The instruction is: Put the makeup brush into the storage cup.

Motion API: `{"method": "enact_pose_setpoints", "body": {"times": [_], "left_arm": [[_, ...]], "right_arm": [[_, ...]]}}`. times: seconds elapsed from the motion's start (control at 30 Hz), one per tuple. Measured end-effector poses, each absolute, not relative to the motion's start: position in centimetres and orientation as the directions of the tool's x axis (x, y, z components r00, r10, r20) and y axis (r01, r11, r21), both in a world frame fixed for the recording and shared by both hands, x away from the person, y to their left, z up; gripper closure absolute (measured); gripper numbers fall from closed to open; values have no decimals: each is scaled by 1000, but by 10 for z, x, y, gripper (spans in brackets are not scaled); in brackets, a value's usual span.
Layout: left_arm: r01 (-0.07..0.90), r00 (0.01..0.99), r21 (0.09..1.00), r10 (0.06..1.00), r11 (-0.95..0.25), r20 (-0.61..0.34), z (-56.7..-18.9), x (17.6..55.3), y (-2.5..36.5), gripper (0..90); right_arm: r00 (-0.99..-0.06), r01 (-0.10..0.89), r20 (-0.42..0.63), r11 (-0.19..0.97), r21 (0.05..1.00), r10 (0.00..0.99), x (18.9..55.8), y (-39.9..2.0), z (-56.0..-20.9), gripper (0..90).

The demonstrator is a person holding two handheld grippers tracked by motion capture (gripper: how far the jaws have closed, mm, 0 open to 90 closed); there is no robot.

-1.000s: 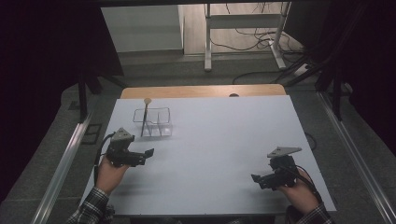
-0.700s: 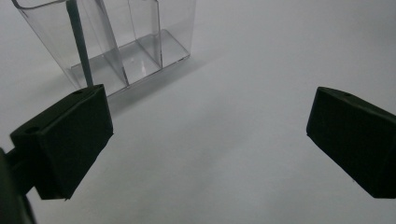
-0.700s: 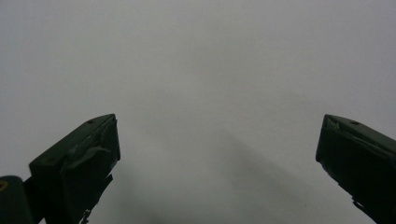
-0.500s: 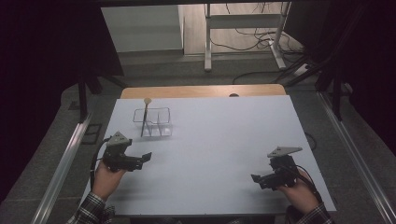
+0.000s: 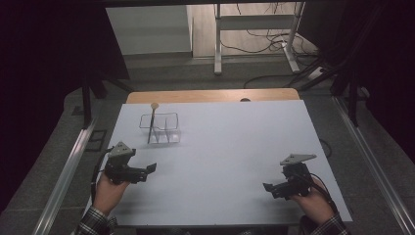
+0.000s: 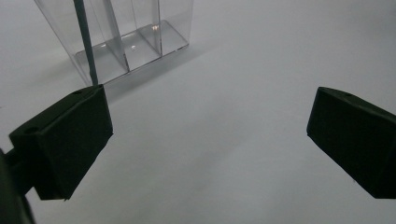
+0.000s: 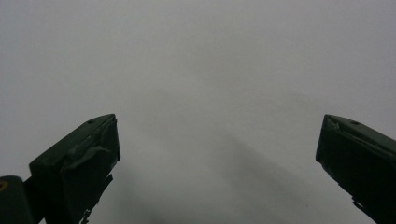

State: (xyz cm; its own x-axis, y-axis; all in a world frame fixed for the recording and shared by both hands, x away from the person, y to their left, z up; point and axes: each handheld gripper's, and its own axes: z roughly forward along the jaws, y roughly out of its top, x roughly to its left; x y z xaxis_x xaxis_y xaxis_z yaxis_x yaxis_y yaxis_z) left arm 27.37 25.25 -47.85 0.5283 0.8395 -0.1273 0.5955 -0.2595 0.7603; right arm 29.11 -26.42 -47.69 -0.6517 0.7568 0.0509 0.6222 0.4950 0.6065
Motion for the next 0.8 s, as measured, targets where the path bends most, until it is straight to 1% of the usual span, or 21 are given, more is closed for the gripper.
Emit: {"method": "enact_pose_setpoints", "body": {"times": [0.8], "left_arm": [[599,518,765,844,-239,-142,-479,255,262,3]], "right_arm": [[-655,618,46,499,607,754,291,-264,-477,0]]}}
